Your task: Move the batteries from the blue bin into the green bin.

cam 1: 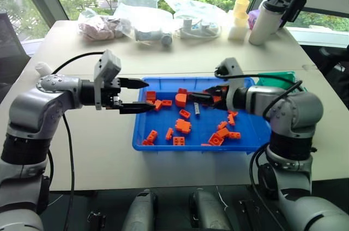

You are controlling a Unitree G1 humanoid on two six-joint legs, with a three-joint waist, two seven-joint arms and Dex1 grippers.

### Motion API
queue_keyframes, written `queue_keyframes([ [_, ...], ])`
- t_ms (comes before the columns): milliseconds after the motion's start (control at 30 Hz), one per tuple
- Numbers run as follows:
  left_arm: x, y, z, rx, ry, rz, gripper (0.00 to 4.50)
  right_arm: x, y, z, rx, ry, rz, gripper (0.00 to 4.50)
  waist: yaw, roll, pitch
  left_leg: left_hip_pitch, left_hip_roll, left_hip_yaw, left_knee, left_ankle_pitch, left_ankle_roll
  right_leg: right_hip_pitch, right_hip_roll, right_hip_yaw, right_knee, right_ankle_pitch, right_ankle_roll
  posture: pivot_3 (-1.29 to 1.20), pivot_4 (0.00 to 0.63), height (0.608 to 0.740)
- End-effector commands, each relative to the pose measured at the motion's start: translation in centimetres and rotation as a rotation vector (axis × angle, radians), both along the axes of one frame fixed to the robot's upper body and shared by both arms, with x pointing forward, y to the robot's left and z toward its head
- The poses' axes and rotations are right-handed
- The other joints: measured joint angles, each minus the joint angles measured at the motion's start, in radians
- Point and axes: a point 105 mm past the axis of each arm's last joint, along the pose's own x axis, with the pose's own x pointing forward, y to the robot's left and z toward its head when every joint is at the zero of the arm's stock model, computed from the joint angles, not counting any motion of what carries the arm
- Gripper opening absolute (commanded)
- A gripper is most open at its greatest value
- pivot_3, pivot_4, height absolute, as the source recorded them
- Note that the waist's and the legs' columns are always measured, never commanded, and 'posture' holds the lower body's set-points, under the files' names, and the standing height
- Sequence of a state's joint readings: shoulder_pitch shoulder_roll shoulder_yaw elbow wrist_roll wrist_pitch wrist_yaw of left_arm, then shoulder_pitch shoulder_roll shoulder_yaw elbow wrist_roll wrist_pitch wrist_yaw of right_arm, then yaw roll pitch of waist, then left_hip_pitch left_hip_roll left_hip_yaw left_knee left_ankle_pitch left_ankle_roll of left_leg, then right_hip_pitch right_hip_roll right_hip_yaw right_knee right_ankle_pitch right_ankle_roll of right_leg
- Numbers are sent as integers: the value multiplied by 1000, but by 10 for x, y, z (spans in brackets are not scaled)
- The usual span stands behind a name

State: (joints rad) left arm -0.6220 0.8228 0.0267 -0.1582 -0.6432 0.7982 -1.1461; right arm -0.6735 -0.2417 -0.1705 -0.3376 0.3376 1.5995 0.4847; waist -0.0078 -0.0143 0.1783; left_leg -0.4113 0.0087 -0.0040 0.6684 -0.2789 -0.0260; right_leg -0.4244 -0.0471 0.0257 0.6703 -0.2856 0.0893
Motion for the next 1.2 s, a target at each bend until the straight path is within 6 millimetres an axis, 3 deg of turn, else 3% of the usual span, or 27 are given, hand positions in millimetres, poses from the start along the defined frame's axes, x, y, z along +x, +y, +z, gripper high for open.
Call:
queue_keyframes([
  [33,-2,6,16,-26,-54,20,4500,-2,4,4,-27,-52,-61,4462,-6,0,0,0,0,1,0,0,0,0,0,0,0,0,0,0,150,740],
  [367,-4,5,13,-40,-46,28,4500,2,10,-9,-93,-27,-141,4462,-14,0,0,1,2,1,-1,0,0,-1,2,0,1,0,0,0,150,740],
  [633,-4,3,13,-51,-52,36,4500,18,2,-39,-184,15,-231,4462,-13,0,0,1,2,2,-1,0,0,-1,2,0,0,0,0,0,150,740],
  [733,-4,4,13,-61,-54,45,4500,21,4,-54,-206,39,-245,3656,-13,-1,-1,2,2,1,-1,0,0,0,2,0,0,0,0,0,150,740],
  [967,-4,4,12,-71,-54,55,4500,15,9,-57,-300,-10,-176,18,-15,-1,-2,2,2,1,-1,0,0,0,2,0,0,0,0,0,150,740],
  [1067,-3,3,12,-76,-54,56,4500,12,6,-50,-320,-47,-159,18,-13,-1,-2,2,2,1,-1,0,0,0,2,0,0,0,0,0,150,740],
  [1200,-3,2,11,-77,-52,49,4500,11,-3,-19,-297,-122,-149,18,-11,-1,-2,2,2,1,-1,0,0,0,2,0,0,0,0,0,150,740],
])
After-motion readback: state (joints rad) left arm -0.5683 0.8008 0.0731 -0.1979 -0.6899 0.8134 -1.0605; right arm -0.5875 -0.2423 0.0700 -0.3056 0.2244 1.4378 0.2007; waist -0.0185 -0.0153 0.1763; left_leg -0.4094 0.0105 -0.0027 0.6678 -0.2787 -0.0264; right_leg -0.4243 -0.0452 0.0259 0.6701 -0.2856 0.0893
